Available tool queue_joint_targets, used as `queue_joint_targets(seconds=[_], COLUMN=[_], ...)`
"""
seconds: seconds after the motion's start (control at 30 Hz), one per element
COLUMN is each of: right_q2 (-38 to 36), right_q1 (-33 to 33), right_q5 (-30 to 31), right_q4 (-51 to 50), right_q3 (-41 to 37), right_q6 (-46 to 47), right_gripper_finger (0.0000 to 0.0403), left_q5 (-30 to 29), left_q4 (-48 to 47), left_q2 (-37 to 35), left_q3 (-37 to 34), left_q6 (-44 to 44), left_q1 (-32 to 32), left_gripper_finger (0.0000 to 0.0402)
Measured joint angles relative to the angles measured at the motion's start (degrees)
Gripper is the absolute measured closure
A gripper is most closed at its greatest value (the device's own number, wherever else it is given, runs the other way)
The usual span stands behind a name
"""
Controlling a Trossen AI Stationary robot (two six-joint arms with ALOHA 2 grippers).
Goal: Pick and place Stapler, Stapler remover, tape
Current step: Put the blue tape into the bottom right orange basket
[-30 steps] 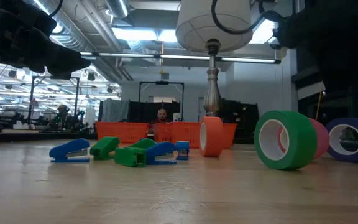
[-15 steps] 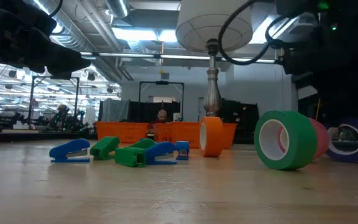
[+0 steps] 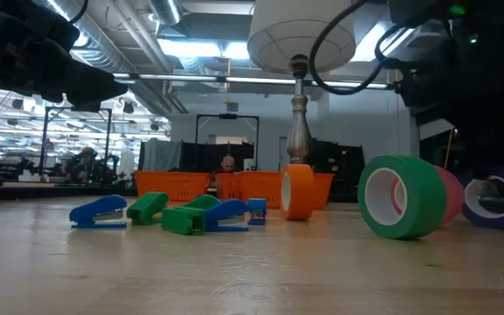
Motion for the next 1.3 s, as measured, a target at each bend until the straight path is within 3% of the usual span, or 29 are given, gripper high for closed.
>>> queue_joint_targets(seconds=[0.23, 0.43, 0.93, 1.13, 1.3], right_q2=[-0.13, 0.09, 0.11, 0.11, 0.47], right_q1=[-0.49, -4.92, -16.33, -21.18, -25.55], right_q5=[-0.54, 0.79, 11.66, 15.88, 15.93], right_q4=[-0.68, -0.68, -0.4, 7.63, 18.44], right_q3=[-0.69, 0.32, 11.2, 14.68, 14.44], right_q6=[-3.32, -10.06, -38.25, -52.97, -64.34], right_gripper_finger=[0.0295, 0.0293, 0.0295, 0.0299, 0.0296], left_q5=[0.0, 0.0, 0.0, 0.0, 0.0], left_q4=[0.0, 0.0, 0.0, 0.0, 0.02], left_q2=[-0.01, 0.01, -0.01, 0.0, -0.01], left_q3=[-0.02, 0.0, 0.0, -0.02, -0.02], left_q6=[0.0, 0.0, 0.0, 0.0, 0.0], left_q1=[0.0, 0.0, 0.0, 0.0, 0.0], left_gripper_finger=[0.0233, 0.0233, 0.0233, 0.0233, 0.0233])
